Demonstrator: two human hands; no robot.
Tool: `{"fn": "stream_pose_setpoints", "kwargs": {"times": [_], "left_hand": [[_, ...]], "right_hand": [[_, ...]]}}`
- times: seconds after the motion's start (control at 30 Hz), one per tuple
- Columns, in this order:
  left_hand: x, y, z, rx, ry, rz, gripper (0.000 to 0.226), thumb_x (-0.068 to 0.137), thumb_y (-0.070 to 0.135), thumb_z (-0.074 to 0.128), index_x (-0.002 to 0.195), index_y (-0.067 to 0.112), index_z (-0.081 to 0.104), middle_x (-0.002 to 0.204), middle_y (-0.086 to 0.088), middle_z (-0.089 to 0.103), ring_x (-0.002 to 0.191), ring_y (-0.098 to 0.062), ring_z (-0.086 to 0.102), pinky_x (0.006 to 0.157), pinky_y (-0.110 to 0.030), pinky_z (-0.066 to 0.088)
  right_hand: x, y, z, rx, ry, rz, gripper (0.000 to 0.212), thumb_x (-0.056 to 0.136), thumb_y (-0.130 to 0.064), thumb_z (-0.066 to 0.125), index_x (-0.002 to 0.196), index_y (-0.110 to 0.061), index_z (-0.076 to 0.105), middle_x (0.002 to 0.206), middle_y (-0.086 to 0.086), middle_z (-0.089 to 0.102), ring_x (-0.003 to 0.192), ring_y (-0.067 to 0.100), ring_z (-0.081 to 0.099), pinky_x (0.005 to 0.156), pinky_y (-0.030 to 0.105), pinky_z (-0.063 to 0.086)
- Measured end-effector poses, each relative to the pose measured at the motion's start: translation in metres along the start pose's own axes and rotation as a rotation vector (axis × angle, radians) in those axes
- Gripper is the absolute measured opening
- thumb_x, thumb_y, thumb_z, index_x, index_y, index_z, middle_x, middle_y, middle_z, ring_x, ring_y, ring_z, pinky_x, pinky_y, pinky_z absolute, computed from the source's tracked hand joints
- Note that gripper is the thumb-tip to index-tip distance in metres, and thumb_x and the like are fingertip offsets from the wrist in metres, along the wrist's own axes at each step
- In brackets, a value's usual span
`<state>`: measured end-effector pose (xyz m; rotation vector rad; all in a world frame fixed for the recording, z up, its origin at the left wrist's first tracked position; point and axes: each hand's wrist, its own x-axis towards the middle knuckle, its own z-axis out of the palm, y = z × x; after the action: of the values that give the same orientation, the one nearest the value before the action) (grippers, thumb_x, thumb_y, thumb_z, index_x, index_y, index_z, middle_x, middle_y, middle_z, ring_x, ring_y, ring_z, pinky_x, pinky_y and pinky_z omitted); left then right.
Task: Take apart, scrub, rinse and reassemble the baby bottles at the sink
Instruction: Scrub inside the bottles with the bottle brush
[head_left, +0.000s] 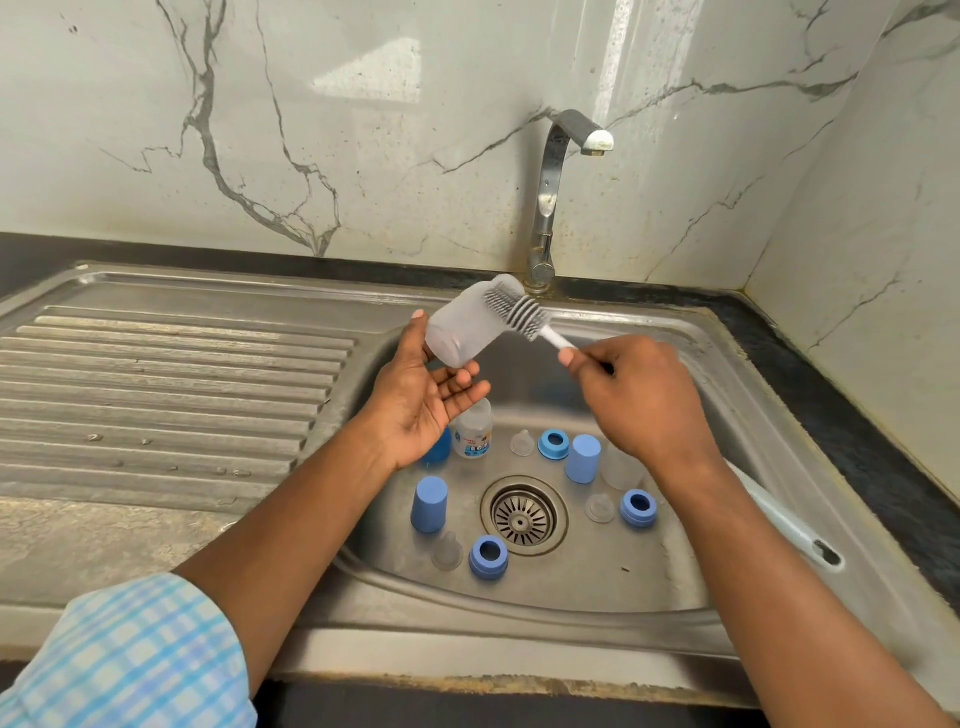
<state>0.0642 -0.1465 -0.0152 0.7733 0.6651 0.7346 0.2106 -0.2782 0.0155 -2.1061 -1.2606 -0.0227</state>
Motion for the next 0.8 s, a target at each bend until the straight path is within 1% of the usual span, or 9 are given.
{"fn": "stream_pose_setpoints", "kwargs": {"times": [0.07,0.13,0.27,0.3,0.37,0.43,0.57,0.73,0.8], "left_hand": [[-0.003,-0.001,0.001,0.032,-0.039,-0.024,0.051,0.099,0.054,0.042,0.115,0.008,0.058,0.063,-0.008,0.063,0.049,-0.01,0.058,0.054,-0.028,0.058],[-0.005,-0.002,0.001,0.079,-0.077,-0.043,0.053,0.101,0.055,0.038,0.116,0.008,0.058,0.068,-0.012,0.068,0.054,-0.013,0.063,0.056,-0.03,0.058],[-0.005,-0.002,-0.003,0.122,-0.116,-0.051,0.07,0.095,0.066,0.037,0.121,0.006,0.061,0.09,-0.015,0.07,0.077,-0.022,0.068,0.067,-0.038,0.061],[-0.005,-0.002,-0.003,0.134,-0.114,-0.041,0.07,0.093,0.066,0.04,0.118,0.005,0.062,0.089,-0.013,0.068,0.078,-0.021,0.067,0.067,-0.038,0.061],[-0.005,-0.003,-0.001,0.165,-0.103,-0.017,0.059,0.092,0.058,0.05,0.112,0.005,0.063,0.084,-0.011,0.067,0.075,-0.017,0.065,0.066,-0.035,0.061],[-0.004,-0.004,0.0,0.17,-0.078,-0.016,0.05,0.092,0.05,0.058,0.113,0.004,0.062,0.08,-0.01,0.069,0.072,-0.015,0.066,0.065,-0.032,0.06],[-0.002,-0.005,-0.001,0.12,-0.067,-0.032,0.049,0.095,0.049,0.055,0.117,0.006,0.057,0.076,-0.013,0.07,0.07,-0.017,0.067,0.067,-0.034,0.061],[0.0,-0.006,-0.003,0.055,-0.076,-0.058,0.052,0.098,0.054,0.046,0.12,0.008,0.059,0.077,-0.011,0.07,0.071,-0.017,0.066,0.063,-0.032,0.06],[0.002,-0.003,-0.004,0.032,-0.096,-0.076,0.053,0.098,0.054,0.043,0.119,0.008,0.059,0.075,-0.01,0.068,0.067,-0.016,0.064,0.062,-0.032,0.06]], "right_hand": [[0.0,0.005,0.0,0.012,0.027,0.03,0.04,0.096,-0.046,0.056,0.08,-0.012,0.071,0.051,0.003,0.054,0.05,0.025,0.05,0.05,0.033,0.039],[-0.002,0.002,0.002,0.046,-0.008,0.032,0.041,0.097,-0.044,0.057,0.075,-0.01,0.068,0.049,0.001,0.049,0.046,0.02,0.043,0.048,0.032,0.037],[-0.005,-0.006,0.004,0.071,-0.056,0.002,0.044,0.097,-0.042,0.058,0.064,-0.013,0.06,0.045,-0.003,0.043,0.044,0.017,0.037,0.047,0.03,0.033],[-0.005,-0.008,0.004,0.07,-0.068,-0.01,0.044,0.097,-0.042,0.058,0.064,-0.013,0.06,0.046,-0.002,0.044,0.044,0.018,0.037,0.047,0.031,0.034],[-0.006,-0.009,0.004,0.061,-0.079,-0.019,0.043,0.097,-0.043,0.057,0.065,-0.016,0.061,0.046,-0.003,0.044,0.044,0.017,0.038,0.046,0.03,0.034],[-0.006,-0.007,0.002,0.028,-0.045,0.002,0.041,0.097,-0.043,0.057,0.065,-0.018,0.06,0.046,-0.004,0.046,0.045,0.018,0.041,0.047,0.028,0.031],[0.0,0.003,-0.002,0.014,0.035,0.047,0.044,0.097,-0.045,0.056,0.063,-0.015,0.059,0.048,0.0,0.048,0.047,0.022,0.046,0.049,0.029,0.032],[-0.011,-0.014,0.007,0.033,-0.237,-0.099,0.044,0.097,-0.04,0.059,0.057,-0.024,0.054,0.045,-0.005,0.043,0.042,0.011,0.035,0.048,0.028,0.033],[-0.009,-0.015,0.007,0.019,-0.235,-0.093,0.039,0.097,-0.042,0.058,0.063,-0.024,0.06,0.045,-0.005,0.045,0.042,0.01,0.037,0.049,0.028,0.033]]}}
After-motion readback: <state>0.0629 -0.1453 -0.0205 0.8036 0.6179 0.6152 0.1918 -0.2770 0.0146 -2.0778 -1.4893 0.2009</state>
